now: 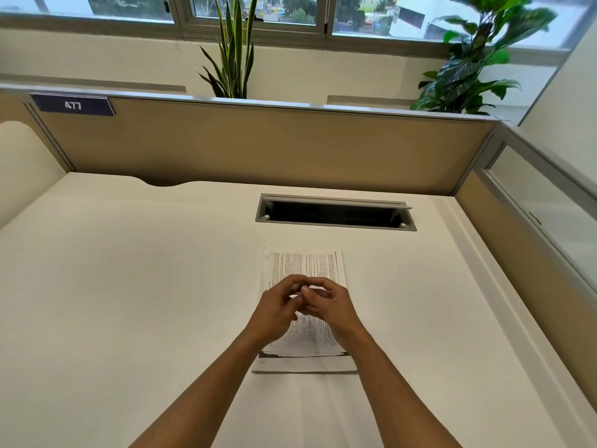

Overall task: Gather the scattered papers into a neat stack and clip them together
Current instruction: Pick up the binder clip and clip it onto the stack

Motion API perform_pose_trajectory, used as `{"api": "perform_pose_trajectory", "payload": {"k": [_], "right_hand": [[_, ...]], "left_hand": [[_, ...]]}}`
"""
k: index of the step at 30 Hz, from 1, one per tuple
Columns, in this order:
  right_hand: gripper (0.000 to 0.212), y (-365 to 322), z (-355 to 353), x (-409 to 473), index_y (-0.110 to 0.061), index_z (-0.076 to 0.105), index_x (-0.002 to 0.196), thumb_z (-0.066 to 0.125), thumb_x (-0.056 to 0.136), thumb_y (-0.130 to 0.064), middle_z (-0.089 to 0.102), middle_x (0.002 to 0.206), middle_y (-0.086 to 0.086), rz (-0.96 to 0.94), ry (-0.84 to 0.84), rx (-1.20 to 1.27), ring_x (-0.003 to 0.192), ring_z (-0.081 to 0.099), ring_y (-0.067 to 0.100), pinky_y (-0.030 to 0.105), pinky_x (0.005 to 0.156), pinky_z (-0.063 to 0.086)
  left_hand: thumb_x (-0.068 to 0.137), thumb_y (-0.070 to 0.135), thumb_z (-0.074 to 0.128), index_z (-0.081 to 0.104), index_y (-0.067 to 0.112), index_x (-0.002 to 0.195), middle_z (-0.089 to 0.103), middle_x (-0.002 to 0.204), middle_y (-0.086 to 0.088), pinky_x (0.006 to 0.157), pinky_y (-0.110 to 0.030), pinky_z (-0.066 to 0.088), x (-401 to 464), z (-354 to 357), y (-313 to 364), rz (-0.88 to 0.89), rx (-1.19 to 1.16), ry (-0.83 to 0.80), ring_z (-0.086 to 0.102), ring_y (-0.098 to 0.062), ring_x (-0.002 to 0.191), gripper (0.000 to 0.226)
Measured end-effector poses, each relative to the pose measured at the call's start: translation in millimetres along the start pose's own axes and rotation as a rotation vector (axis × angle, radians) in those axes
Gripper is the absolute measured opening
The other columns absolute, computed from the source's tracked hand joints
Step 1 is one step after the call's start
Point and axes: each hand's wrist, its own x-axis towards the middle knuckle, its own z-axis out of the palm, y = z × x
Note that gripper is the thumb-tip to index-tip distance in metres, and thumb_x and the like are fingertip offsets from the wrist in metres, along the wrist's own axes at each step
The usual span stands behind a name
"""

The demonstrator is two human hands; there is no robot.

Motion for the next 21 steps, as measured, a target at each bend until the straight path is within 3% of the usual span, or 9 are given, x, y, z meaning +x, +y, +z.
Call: {"api": "perform_pose_trajectory", "payload": {"k": [3,6,10,13,17,21], "right_hand": [[0.022,0,2,0,-0.004,0.067,0.107,0.067,0.086,-0.009,0.072,0.099,0.022,0.006,0.031,0.088,0.09,0.069,0.037,0.047,0.083,0.056],[0.022,-1,4,-1,0.002,0.066,0.104,0.069,0.084,-0.005,0.071,0.094,0.021,0.023,0.063,0.169,0.087,0.07,0.035,0.044,0.083,0.056],[0.02,-2,4,-2,0.006,0.065,0.1,0.07,0.081,0.0,0.07,0.09,0.018,0.013,0.146,0.276,0.087,0.07,0.031,0.035,0.081,0.057],[0.017,-2,3,-2,0.004,0.066,0.097,0.069,0.081,0.002,0.07,0.091,0.02,0.012,0.177,0.307,0.09,0.07,0.032,0.036,0.082,0.058],[0.013,1,3,-3,0.002,0.066,0.094,0.069,0.082,-0.001,0.069,0.092,0.023,0.03,0.184,0.318,0.088,0.069,0.033,0.036,0.08,0.058],[0.01,1,2,-2,0.001,0.067,0.091,0.07,0.081,-0.002,0.068,0.092,0.024,0.044,0.209,0.346,0.088,0.069,0.034,0.039,0.083,0.058]], "left_hand": [[0.096,0.008,0.053,0.059,0.042,0.119,0.073,0.106,0.006,0.068,-0.031,0.058,-1,0,-1,0.009,-0.019,-0.004,0.07,-0.022,0.081,0.042],[0.095,0.011,0.057,0.047,0.04,0.136,0.065,0.117,0.012,0.073,-0.031,0.06,-1,0,-2,-0.027,-0.039,0.023,0.072,-0.014,0.087,0.052],[0.089,0.019,0.068,0.064,0.016,0.108,0.069,0.101,0.002,0.071,-0.028,0.061,-2,-2,-4,-0.086,-0.004,0.19,0.074,-0.015,0.08,0.02],[0.091,0.017,0.065,0.069,0.006,0.095,0.073,0.088,-0.007,0.077,-0.035,0.061,-3,-4,-7,-0.126,0.026,0.127,0.074,-0.016,0.079,0.012],[0.093,0.014,0.061,0.071,0.007,0.095,0.073,0.086,-0.011,0.073,-0.036,0.06,-2,-10,-9,-0.136,0.067,0.03,0.073,-0.018,0.077,0.012],[0.091,0.018,0.064,0.071,0.016,0.097,0.072,0.086,-0.001,0.07,-0.03,0.059,0,-15,-11,-0.11,0.187,-0.002,0.069,-0.013,0.077,0.01]]}}
